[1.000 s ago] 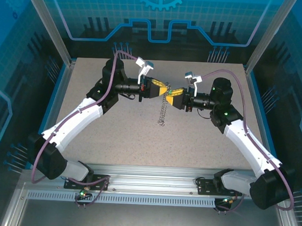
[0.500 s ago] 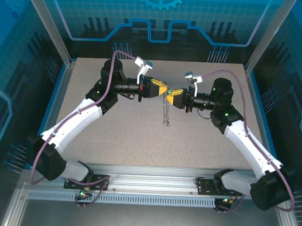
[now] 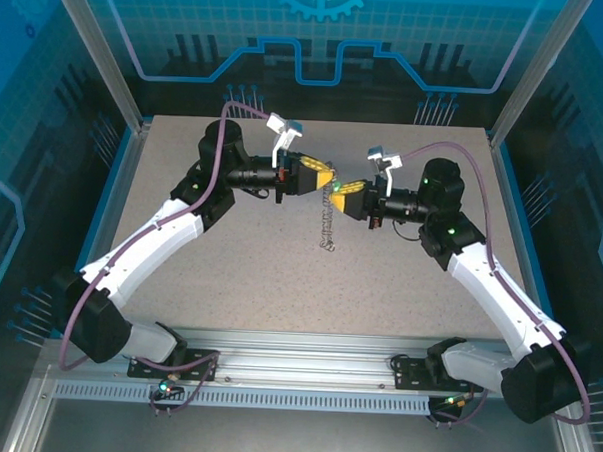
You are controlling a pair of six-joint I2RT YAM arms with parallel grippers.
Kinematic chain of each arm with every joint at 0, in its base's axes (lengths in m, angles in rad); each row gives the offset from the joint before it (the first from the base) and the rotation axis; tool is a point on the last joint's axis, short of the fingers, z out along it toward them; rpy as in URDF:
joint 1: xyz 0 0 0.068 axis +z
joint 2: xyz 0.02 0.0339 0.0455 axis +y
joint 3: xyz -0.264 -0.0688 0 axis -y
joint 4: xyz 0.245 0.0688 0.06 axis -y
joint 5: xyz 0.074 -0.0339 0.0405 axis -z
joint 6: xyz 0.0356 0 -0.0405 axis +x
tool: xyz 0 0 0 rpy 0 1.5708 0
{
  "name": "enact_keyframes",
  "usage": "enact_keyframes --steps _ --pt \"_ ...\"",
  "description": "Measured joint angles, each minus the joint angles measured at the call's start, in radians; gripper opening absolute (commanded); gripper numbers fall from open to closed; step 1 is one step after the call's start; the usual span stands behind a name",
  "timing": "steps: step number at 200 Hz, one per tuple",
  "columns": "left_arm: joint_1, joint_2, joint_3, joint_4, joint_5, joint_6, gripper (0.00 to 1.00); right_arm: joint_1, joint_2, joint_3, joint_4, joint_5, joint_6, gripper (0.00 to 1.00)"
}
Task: Put the keys on the keyring
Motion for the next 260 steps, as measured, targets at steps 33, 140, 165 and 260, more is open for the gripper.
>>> enact_keyframes --steps 33,140,165,260 --pt "0.000 -0.002 -0.008 0.013 -0.007 -0.012 0.00 0.016 0.000 -0.002 -0.002 0.009 -0.013 0.00" --pt "-0.005 -0.021 -0.061 0.075 -0.048 -0.046 0.00 0.031 -0.064 -0.008 -0.149 0.045 -0.098 0.28" --pt "-0.005 -0.042 -0.101 0.156 -0.068 -0.089 0.00 -0.013 -0.146 -0.011 -0.200 0.067 -0.103 0.27" --pt "-0.006 -0.043 -0.188 0.479 -0.086 -0.305 0.00 -0.038 -0.178 0.026 -0.013 0.224 0.066 0.46"
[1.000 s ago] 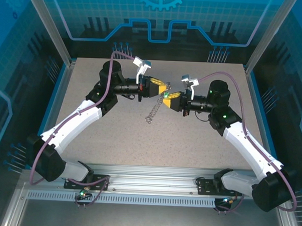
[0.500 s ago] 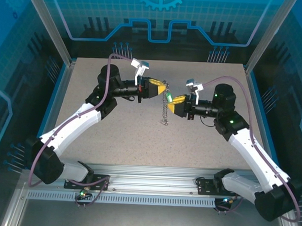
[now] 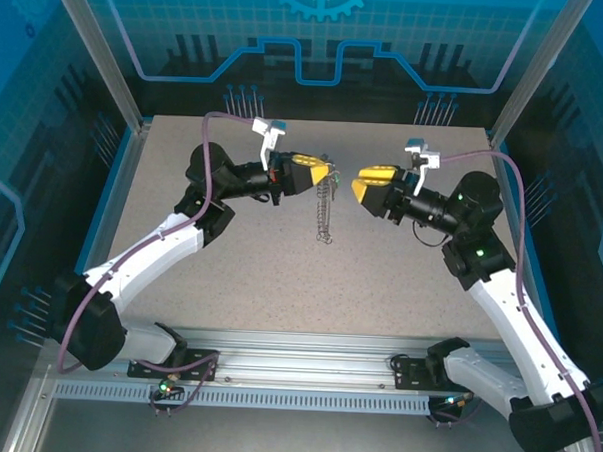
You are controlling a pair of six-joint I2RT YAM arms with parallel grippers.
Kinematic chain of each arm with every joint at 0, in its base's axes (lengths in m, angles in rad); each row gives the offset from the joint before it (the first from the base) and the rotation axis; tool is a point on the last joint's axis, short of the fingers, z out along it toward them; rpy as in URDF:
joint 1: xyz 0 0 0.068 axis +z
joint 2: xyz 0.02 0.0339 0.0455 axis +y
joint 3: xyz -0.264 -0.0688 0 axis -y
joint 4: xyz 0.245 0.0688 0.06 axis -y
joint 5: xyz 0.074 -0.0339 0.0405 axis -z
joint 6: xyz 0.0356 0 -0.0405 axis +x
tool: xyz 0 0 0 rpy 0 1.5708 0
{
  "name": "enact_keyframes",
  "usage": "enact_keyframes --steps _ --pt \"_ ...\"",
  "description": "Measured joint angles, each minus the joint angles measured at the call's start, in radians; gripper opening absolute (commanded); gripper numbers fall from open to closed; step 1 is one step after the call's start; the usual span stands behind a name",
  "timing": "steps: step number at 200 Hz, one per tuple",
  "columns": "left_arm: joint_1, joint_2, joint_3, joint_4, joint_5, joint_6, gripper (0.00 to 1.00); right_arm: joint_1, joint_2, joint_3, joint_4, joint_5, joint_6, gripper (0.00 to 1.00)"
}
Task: Put the keys on the keyring
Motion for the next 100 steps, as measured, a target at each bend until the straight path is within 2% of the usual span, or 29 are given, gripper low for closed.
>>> enact_keyframes --steps 100 --pt "-0.004 0.029 -0.002 0.109 -0.007 -0.076 0.00 0.027 0.101 0.023 0.187 -0.021 0.098 0.45"
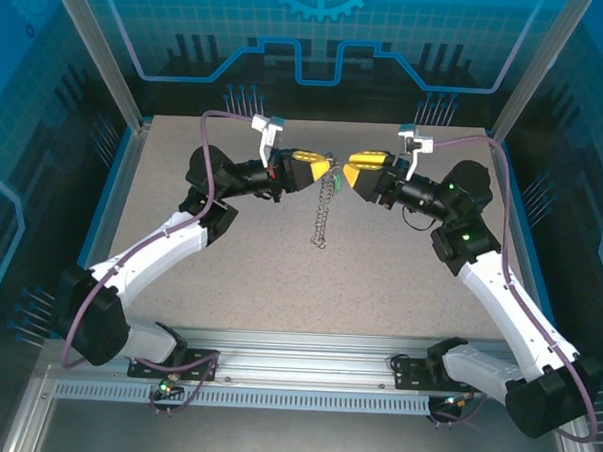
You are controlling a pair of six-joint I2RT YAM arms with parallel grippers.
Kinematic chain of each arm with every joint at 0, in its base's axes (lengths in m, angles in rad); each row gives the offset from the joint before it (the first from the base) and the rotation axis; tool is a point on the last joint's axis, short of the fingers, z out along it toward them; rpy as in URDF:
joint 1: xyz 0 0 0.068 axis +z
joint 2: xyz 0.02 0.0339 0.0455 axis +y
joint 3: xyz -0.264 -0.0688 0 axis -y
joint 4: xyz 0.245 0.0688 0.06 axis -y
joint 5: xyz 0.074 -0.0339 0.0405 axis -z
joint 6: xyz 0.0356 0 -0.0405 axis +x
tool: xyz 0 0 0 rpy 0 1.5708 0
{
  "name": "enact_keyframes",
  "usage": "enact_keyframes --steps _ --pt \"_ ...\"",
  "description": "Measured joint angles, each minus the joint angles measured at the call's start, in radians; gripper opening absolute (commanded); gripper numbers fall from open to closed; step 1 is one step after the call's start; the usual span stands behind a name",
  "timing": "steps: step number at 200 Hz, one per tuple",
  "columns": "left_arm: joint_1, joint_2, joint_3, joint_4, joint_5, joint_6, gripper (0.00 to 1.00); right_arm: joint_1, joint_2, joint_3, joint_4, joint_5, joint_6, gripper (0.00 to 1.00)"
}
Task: Put the keys on the keyring
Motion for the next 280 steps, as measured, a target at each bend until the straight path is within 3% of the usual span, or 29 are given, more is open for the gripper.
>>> enact_keyframes --steps 72,92,144,185,204,228,250,280 --pt "-0.005 0.010 0.000 0.003 0.000 0.000 0.00 0.049 0.036 0.012 0.037 -0.003 0.003 0.38" --pt "-0.006 0.010 0.000 0.003 0.000 0.000 0.00 0.055 0.042 0.012 0.038 -0.003 0.002 0.31" --pt "-0.009 0.010 0.000 0.006 0.000 0.000 0.00 0.059 0.049 0.012 0.037 -0.002 0.003 0.00" --pt "-0.009 0.010 0.000 0.006 0.000 0.000 0.00 0.059 0.048 0.012 0.036 -0.003 -0.008 0.00" --pt "-0.009 0.010 0.000 -0.006 0.000 0.007 0.27 0.059 0.047 0.012 0.020 -0.003 -0.029 0.00" --pt "0.001 0.007 0.000 -0.074 0.000 0.048 0.43 0.058 0.043 0.021 -0.033 -0.021 -0.070 0.00" --pt "0.016 -0.015 0.004 -0.158 0.002 0.098 0.52 0.044 0.045 0.042 -0.117 -0.051 -0.116 0.00" --pt "0.045 -0.051 0.077 -0.347 0.030 0.214 0.57 0.012 0.076 0.119 -0.242 -0.115 -0.200 0.00"
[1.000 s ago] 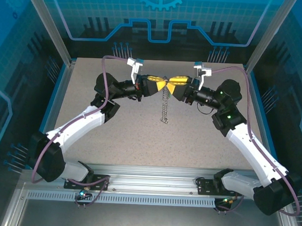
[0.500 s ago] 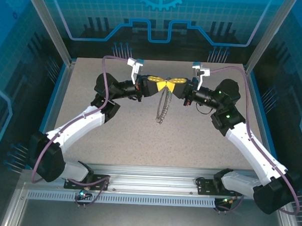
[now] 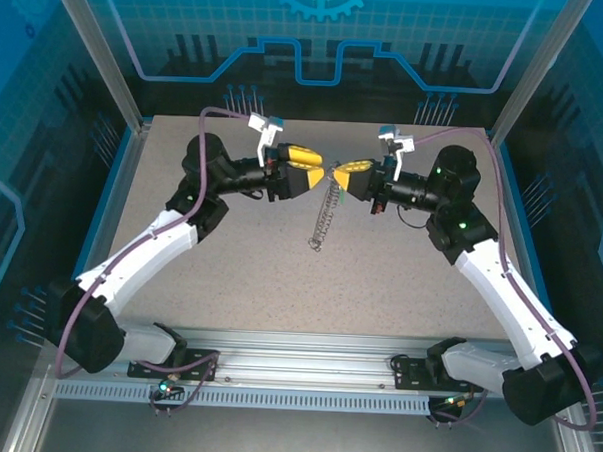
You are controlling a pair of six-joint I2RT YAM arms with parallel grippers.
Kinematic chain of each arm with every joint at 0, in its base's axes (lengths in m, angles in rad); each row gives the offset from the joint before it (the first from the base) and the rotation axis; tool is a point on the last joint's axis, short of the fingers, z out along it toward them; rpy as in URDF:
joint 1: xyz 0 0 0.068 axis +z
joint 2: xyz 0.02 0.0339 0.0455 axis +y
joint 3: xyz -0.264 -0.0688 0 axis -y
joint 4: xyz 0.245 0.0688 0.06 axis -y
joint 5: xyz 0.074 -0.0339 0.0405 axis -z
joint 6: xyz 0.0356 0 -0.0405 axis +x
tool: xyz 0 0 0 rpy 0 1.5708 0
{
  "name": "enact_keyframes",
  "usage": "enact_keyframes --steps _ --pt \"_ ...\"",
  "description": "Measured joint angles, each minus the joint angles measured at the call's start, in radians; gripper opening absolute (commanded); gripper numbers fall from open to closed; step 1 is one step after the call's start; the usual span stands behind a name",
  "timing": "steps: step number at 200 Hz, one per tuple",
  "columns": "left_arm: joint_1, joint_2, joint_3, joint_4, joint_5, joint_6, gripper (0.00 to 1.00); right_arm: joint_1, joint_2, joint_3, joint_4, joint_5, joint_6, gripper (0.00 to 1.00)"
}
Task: Put the keys on the keyring
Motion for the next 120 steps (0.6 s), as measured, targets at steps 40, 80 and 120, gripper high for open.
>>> enact_keyframes --steps 40,80,120 --pt "0.006 -0.002 0.171 -0.312 0.050 0.216 0.56 -0.018 0.062 0.117 -0.175 -0.086 -0.133 0.00" --pt "0.006 0.043 0.303 -0.570 0.071 0.400 0.49 -0.035 0.103 0.159 -0.284 -0.148 -0.216 0.00" --pt "0.007 0.085 0.351 -0.734 0.073 0.508 0.42 -0.042 0.117 0.174 -0.351 -0.193 -0.262 0.00"
